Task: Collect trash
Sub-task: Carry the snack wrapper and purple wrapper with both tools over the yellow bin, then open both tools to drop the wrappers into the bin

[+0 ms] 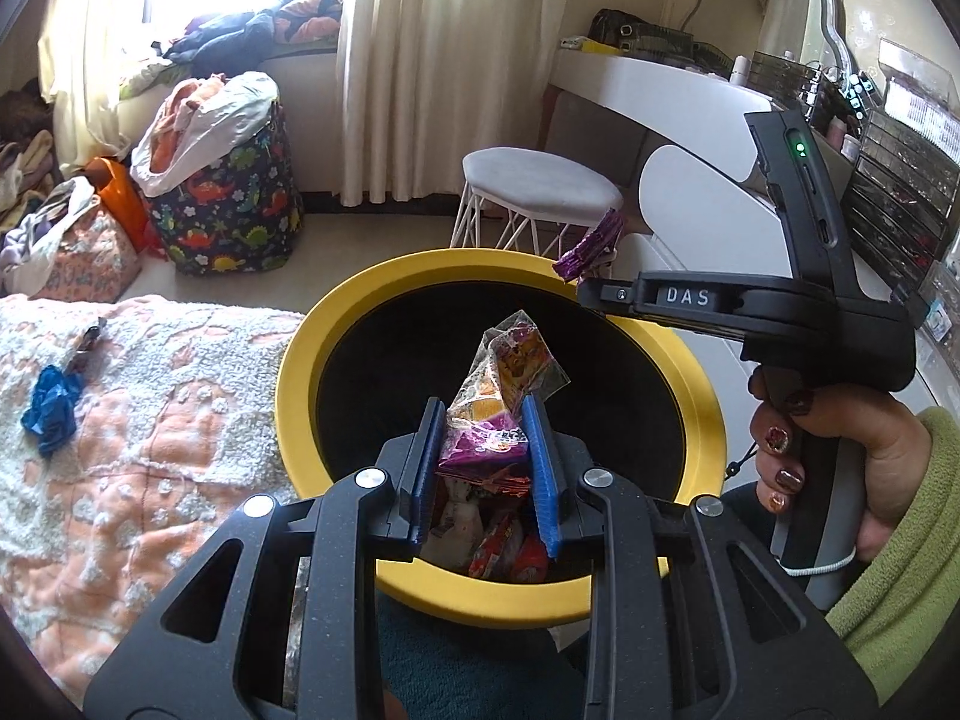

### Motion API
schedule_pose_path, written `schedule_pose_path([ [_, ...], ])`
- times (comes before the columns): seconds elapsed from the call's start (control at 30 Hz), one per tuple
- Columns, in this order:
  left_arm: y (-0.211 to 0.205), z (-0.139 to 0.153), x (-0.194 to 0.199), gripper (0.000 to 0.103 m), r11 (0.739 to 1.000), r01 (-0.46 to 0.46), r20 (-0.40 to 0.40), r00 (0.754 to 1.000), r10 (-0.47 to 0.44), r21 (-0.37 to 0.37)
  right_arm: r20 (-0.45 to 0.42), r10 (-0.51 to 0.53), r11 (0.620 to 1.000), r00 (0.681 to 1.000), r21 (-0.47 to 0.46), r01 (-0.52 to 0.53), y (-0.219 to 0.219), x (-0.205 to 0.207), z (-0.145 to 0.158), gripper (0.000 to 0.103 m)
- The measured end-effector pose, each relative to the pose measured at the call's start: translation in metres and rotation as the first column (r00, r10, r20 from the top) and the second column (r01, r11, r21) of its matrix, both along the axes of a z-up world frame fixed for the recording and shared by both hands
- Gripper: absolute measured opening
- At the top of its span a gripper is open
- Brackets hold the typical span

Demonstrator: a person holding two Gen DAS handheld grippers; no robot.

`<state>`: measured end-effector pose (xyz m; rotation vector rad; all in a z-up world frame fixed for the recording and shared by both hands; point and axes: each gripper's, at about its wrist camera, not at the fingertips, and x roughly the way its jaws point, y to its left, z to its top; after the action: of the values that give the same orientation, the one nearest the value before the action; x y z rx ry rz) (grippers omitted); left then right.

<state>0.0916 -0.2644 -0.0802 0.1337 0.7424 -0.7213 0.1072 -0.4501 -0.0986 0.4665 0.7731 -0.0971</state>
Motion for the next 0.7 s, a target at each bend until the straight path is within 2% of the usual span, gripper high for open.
schedule_pose_path([
  [0.63,-0.015,-0.016,0.016,0.021,0.999,0.003,-0.032,0.999,-0.002,0.032,-0.016,0.012,1.0,1.0,0.011,-0.012,0.001,0.006,-0.008,0.011],
  [0.7,-0.015,-0.016,0.016,0.024,0.999,0.003,-0.03,1.0,-0.002,0.032,-0.015,0.013,1.0,1.0,0.013,-0.013,0.0,0.006,-0.007,0.016],
])
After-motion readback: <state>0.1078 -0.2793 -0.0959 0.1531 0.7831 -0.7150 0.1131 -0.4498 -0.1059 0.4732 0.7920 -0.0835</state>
